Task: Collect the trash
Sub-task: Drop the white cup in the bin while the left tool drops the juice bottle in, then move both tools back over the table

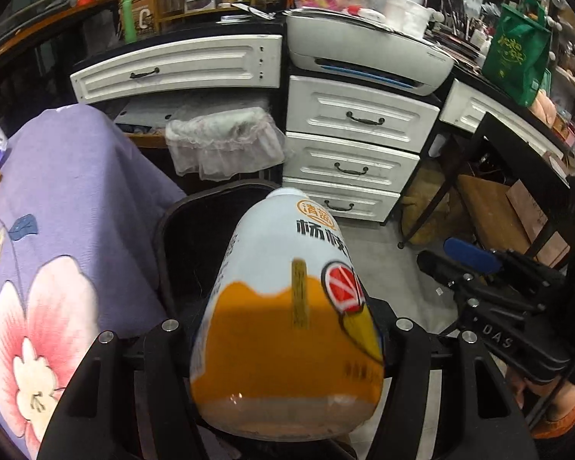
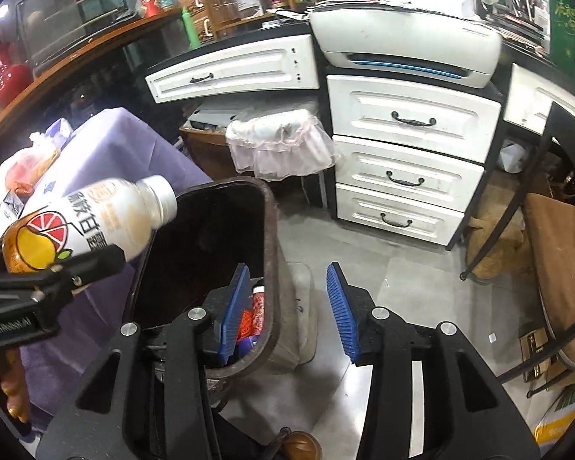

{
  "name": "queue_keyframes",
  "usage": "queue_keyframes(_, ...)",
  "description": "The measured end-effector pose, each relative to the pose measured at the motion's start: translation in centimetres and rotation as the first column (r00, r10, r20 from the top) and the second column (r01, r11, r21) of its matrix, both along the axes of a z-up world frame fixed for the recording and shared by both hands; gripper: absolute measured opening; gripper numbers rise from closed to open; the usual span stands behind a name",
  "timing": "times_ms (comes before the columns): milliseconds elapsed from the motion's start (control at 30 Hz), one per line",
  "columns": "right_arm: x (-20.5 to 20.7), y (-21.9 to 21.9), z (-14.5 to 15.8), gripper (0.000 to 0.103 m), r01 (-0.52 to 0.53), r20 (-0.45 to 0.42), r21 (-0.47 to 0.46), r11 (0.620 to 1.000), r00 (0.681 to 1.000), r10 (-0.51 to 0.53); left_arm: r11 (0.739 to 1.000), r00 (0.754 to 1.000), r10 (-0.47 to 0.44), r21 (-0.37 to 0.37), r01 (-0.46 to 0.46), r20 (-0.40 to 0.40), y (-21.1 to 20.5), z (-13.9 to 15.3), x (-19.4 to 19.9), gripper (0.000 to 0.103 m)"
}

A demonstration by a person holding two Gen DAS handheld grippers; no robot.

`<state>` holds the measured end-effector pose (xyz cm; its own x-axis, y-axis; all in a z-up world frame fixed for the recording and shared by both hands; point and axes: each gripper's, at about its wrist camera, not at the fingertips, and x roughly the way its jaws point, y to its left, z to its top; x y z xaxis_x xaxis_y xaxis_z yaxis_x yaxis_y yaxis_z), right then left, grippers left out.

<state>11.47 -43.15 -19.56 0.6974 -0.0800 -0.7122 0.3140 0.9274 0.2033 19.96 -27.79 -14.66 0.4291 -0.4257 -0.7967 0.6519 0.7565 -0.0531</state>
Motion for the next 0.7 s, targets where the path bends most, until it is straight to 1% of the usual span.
queue_keyframes(200,-1.0,-0.7,-0.2,0.043,0.031,-0.004,0.010,0.999,1.000,-0.031,0.999,1.000,-0.010,0.046,0.011,-0.021,-1.5,-2.1,-0.1,0.060)
queue_keyframes(367,-1.2,-0.9,-0.6,0.043,0.034,-0.014,0.025,0.999,0.999,-0.033,0.996,1.000,-0.007,0.085,0.009,-0.030,-2.3,-3.4,0.0,0.061)
queue_keyframes(400,-1.3,-0.9,-0.6,0.043,0.033,-0.015,0.029,0.999,0.999,-0.032,0.996,0.999,-0.008,0.093,0.010,-0.031,-2.4,-3.6,0.1,0.064)
queue_keyframes(467,-1.3,-0.9,-0.7,0.043,0.030,-0.018,0.031,0.999,0.999,-0.029,0.993,0.999,-0.010,0.114,0.013,-0.032,-2.7,-3.8,0.2,0.083)
queue_keyframes(500,-1.3,-0.8,-0.6,0.043,0.030,-0.016,0.032,0.999,0.999,-0.029,0.993,1.000,-0.010,0.113,0.013,-0.025,-2.7,-3.7,0.1,0.085)
queue_keyframes(567,-1.2,-0.8,-0.4,0.043,0.030,-0.012,0.032,0.999,0.999,-0.030,0.995,0.999,-0.024,0.095,0.027,-0.026,-2.5,-3.4,-0.1,0.086)
queue_keyframes(700,-1.2,-0.6,-0.1,0.043,0.030,-0.006,0.028,0.999,1.000,-0.030,0.996,0.999,-0.029,0.086,0.031,-0.026,-1.8,-2.8,-0.8,0.087)
